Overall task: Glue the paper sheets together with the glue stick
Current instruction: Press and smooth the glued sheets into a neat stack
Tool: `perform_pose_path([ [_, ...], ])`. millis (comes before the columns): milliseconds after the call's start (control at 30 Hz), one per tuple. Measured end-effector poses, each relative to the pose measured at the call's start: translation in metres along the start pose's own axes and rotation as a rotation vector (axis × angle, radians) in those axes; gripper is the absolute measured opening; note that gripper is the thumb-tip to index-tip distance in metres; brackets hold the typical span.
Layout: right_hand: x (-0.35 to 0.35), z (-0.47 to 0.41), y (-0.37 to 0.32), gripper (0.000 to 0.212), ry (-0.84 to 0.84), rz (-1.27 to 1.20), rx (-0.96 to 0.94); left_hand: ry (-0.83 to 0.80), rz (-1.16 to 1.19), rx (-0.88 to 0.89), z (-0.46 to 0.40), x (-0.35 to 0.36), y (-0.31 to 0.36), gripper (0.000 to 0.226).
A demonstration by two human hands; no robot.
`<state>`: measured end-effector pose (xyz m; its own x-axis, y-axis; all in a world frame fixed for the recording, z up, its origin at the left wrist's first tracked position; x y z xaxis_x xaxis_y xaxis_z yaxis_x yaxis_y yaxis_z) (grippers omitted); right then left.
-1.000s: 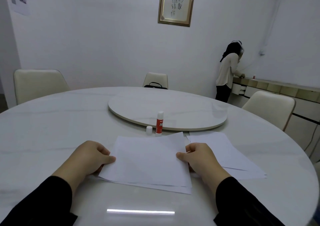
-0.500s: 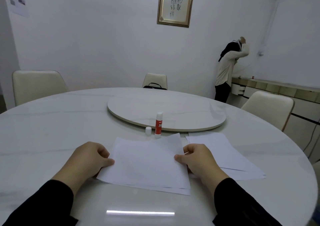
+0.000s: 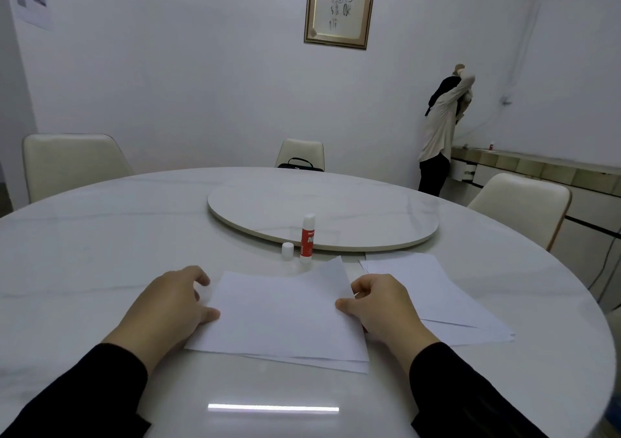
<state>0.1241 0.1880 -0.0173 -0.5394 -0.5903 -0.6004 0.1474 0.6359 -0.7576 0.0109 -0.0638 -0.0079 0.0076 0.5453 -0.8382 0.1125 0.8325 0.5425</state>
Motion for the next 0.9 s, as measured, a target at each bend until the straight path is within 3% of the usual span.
perform_pose_path([
  [200,-0.001,0.002,0.002,0.016,0.048,0.176,-0.083,-0.051,-0.1,0.054,0.001,0.0,0.003,0.014],
  [433,-0.005,0.002,0.0,0.049,0.077,0.228,-0.059,-0.036,-0.163,0.099,-0.002,-0.004,0.008,0.015],
  [533,-0.013,0.002,-0.013,0.059,0.163,0.185,-0.278,0.082,0.003,0.235,-0.009,-0.008,0.017,0.028],
  [567,-0.014,0.001,-0.02,0.064,0.107,0.174,-0.385,0.092,0.056,0.335,-0.009,-0.008,0.022,0.036],
  [633,-0.009,-0.001,-0.032,0.081,-0.17,0.174,-0.517,-0.048,0.089,0.554,-0.006,-0.003,0.035,0.058],
  [733,0.008,-0.006,-0.034,0.106,-0.581,0.338,-0.489,-0.327,-0.142,0.675,0.002,0.018,0.043,0.087],
  [800,0.019,-0.008,-0.026,0.11,-0.702,0.467,-0.46,-0.364,-0.35,0.722,0.0,0.034,0.035,0.09],
  [900,0.025,-0.006,-0.015,0.106,-0.75,0.514,-0.483,-0.404,-0.474,0.74,-0.005,0.043,0.026,0.09],
])
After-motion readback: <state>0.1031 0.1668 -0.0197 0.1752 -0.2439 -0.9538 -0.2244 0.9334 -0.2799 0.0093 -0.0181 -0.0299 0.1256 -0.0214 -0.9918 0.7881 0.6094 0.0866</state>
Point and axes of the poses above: each hand's wrist, its own z-axis away from the middle knuckle, its own x-axis out of the palm, y = z × x, the point moved 1 cm from there along -z, towards the middle knuckle, and after that the axes turned 11 degrees about -x, right-handed, at the moved point
